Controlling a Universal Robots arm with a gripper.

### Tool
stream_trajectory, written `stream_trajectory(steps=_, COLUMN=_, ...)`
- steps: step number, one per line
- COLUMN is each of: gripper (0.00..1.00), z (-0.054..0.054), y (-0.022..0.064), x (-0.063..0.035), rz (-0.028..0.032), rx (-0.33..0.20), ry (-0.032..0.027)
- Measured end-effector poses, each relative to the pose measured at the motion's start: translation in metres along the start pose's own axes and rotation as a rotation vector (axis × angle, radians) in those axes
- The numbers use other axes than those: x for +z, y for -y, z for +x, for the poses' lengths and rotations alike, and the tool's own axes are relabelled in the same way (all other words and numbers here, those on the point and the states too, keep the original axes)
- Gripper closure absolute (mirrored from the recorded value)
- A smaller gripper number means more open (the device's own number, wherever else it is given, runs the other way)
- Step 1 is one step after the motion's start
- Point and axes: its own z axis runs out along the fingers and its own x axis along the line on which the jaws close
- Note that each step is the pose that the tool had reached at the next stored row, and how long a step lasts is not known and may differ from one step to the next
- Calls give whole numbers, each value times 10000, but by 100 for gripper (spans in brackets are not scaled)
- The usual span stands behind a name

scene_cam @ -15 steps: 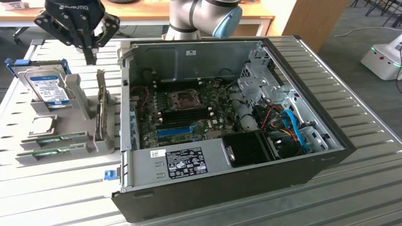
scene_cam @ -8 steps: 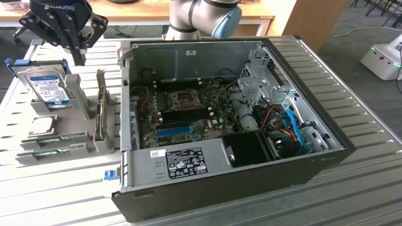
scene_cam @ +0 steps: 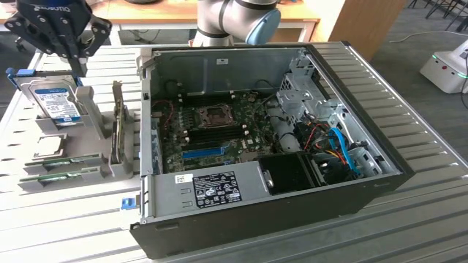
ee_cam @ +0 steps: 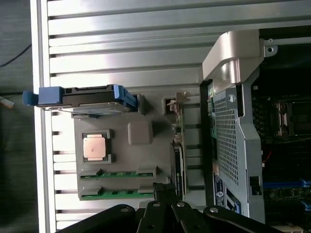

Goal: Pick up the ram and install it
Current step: 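Reach for the ram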

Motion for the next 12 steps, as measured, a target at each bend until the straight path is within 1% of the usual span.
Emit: stream_trajectory(steps=12, gripper=90, z=249, y=20, x=20, rz=8, rx=4, ry=-97)
